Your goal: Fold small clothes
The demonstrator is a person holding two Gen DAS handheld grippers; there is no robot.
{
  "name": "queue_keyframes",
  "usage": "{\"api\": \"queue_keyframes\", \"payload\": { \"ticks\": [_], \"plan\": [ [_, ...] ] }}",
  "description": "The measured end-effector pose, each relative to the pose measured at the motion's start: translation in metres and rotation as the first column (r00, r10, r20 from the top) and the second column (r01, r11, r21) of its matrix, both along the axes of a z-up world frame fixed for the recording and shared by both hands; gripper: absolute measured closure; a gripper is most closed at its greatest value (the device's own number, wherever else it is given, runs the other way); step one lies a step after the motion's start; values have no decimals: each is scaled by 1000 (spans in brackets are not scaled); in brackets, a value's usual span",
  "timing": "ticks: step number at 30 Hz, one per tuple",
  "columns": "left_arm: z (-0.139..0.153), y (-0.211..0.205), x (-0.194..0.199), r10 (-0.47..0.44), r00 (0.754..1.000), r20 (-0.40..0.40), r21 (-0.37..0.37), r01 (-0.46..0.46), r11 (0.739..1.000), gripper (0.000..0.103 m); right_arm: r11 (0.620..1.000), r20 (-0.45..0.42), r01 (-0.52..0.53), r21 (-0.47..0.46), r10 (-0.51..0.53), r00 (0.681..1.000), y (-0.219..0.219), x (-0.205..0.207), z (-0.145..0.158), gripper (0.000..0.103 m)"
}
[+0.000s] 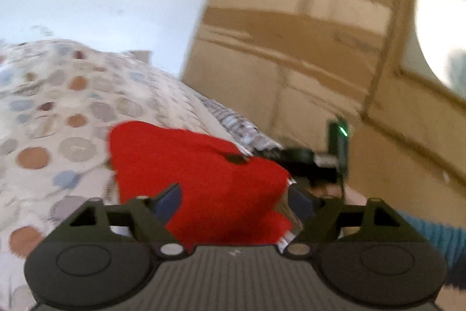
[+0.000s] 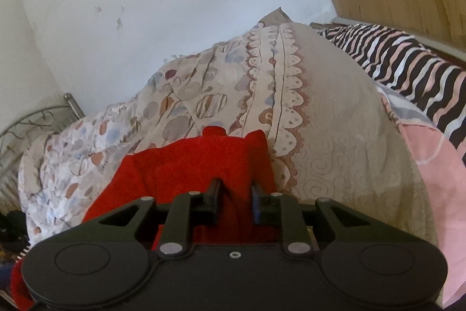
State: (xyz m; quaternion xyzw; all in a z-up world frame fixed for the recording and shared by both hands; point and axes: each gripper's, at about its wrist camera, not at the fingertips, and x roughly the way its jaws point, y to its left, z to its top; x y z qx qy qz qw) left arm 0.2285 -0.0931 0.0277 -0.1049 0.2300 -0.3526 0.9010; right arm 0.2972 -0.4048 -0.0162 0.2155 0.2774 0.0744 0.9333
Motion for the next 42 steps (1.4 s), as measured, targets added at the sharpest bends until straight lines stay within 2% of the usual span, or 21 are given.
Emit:
{"api": "queue_keyframes", "payload": {
  "ticks": [2, 4, 7, 9, 11, 14, 15, 19, 29, 37, 42],
  "plan": [
    [-2, 16, 5, 62, 997, -37, -62, -64, 996, 16, 1000, -1, 5, -11, -5, 1000, 1, 0, 0, 78],
    [-5, 28, 15, 141, 983, -114, -98, -152, 983, 11, 1000, -2, 8, -26, -8, 1000, 3, -1, 1, 77],
    [-15, 36, 33, 197, 954, -228, -90, -222, 971, 10, 997, -2, 31, -71, -31, 1000, 8, -7, 7, 66],
    [-26, 39, 43, 210, 933, -294, -85, -244, 966, 9, 990, 22, 36, -137, -33, 999, 17, -16, 16, 57],
    [-36, 39, 50, 229, 911, -342, -61, -265, 962, 8, 976, 61, 47, -210, -35, 998, 26, -29, 27, 26],
    [-47, 35, 48, 240, 898, -369, -26, -268, 963, 5, 972, 133, 44, -232, -13, 991, 35, -53, 44, 6],
    [-49, 34, 49, 238, 897, -373, -27, -267, 963, 4, 971, 148, 39, -234, -4, 989, 38, -60, 48, 2],
    [-51, 32, 48, 238, 897, -373, -25, -266, 964, 4, 970, 183, 13, -244, 33, 983, 51, -83, 60, 1],
    [-45, 28, 37, 272, 901, -338, 32, -277, 960, 4, 974, 125, -17, -226, 46, 991, 74, -79, 61, 1],
    [-49, 30, 32, 278, 899, -338, 51, -277, 959, 3, 928, 84, 20, -372, 12, 996, 82, -92, 27, 1],
    [-55, 22, 27, 272, 912, -308, 91, -256, 962, 2, 884, 123, 79, -460, -24, 992, 85, -112, 2, 1]
  ]
}}
